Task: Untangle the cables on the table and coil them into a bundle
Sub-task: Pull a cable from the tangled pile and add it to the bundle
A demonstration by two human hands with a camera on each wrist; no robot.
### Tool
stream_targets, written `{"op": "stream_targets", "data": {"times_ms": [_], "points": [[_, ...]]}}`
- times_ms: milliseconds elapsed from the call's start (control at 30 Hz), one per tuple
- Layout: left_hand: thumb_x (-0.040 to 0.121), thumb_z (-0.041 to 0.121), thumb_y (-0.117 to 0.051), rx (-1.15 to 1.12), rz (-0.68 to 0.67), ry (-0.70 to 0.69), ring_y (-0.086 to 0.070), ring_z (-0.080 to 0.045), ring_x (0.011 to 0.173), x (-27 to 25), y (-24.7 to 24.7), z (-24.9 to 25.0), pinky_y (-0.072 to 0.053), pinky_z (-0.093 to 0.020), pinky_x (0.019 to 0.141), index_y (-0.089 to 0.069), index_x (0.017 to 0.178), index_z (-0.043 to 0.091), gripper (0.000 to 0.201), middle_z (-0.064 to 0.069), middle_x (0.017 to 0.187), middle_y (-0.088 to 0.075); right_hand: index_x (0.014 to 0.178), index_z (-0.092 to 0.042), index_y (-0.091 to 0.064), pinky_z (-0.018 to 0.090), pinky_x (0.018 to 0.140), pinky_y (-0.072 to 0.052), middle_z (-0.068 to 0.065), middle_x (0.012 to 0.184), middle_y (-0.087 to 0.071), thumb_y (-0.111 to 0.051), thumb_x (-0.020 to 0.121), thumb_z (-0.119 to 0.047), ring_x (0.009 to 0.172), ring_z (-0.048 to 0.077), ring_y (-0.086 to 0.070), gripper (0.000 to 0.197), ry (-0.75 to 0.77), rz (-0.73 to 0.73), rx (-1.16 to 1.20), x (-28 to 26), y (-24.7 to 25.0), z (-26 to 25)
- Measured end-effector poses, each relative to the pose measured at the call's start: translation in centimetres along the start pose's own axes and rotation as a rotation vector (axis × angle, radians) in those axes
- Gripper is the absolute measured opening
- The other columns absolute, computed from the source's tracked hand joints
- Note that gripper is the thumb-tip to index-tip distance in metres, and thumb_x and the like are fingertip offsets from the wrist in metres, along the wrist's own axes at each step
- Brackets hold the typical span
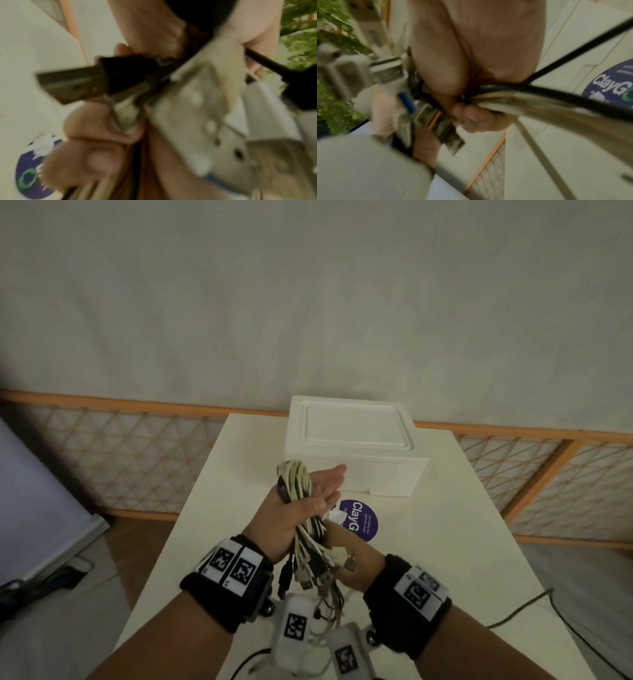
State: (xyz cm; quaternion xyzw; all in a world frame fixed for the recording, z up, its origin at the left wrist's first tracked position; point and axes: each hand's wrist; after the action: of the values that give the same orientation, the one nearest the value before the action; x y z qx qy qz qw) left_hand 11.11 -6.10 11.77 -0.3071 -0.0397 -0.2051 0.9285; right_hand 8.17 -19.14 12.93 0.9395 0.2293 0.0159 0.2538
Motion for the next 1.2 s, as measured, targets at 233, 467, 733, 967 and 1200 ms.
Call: {"op": "stream_targets", "data": {"times_ms": [233,467,733,967,1200], "points": [[0.079,0.001,-0.06,0.313,-0.276,-0.037,-0.04,-0.022,0.137,-0.1,-1.0,1.8,-0.032,-0.034,0.113,-0.066,0.112,0.008,0.035,-0.003,0.137,-0.056,0.13,0.002,-0.048,0.05,0.102,-0.042,0.024,0.127,-0.056,-0.047,0.086,0.012,0.119,0.037,-0.052,0.045,-0.174,-0.159,0.092,1.1,1.6,-0.8],[0.071,0.011,-0.056,0.517,0.014,-0.171,-0.051,-0.017,0.129,-0.2,-0.9,0.9,-0.04,-0.044,0.108,-0.067,0.095,0.013,0.027,-0.011,0.133,-0.058,0.124,0.008,-0.051,0.027,0.086,-0.05,0.027,0.123,-0.057,-0.047,0.094,-0.005,0.115,0.039,-0.055,0.033,-0.097,0.086,0.126,1.3,-1.5,-0.9],[0.077,0.005,-0.058,0.536,0.302,-0.211,-0.057,-0.005,0.118,0.5,0.1,-0.5,-0.044,-0.032,0.105,-0.061,0.122,0.011,0.046,0.015,0.122,-0.064,0.115,0.02,-0.052,0.05,0.097,-0.043,0.037,0.113,-0.057,-0.045,0.096,0.002,0.109,0.045,-0.055,0.028,0.021,0.014,-0.001,3.2,-2.4,0.8],[0.076,0.016,-0.061,0.712,0.243,-0.125,-0.053,-0.003,0.123,0.8,1.0,-1.7,-0.041,-0.033,0.107,-0.051,0.136,0.018,0.06,0.033,0.126,-0.056,0.127,0.011,-0.049,0.044,0.104,-0.039,0.03,0.125,-0.055,-0.043,0.097,0.002,0.119,0.038,-0.052,0.032,0.053,0.06,-0.093,3.5,-2.1,2.0],[0.076,0.022,-0.063,0.77,0.214,-0.059,-0.056,-0.003,0.119,0.6,0.6,-2.1,-0.043,-0.034,0.106,-0.05,0.136,0.023,0.061,0.043,0.12,-0.053,0.138,0.007,-0.036,0.025,0.105,-0.039,0.027,0.138,-0.045,-0.039,0.098,-0.007,0.131,0.037,-0.043,0.042,-0.036,0.058,0.063,2.7,-1.9,2.0]]}}
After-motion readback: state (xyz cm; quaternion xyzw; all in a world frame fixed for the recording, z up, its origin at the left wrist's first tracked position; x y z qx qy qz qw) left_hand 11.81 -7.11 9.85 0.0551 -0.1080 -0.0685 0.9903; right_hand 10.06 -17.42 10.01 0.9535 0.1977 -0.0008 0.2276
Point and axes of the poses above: each hand's wrist, its own x-axis towards the middle knuckle, its own y-axis out of the back of the hand, z = x × y
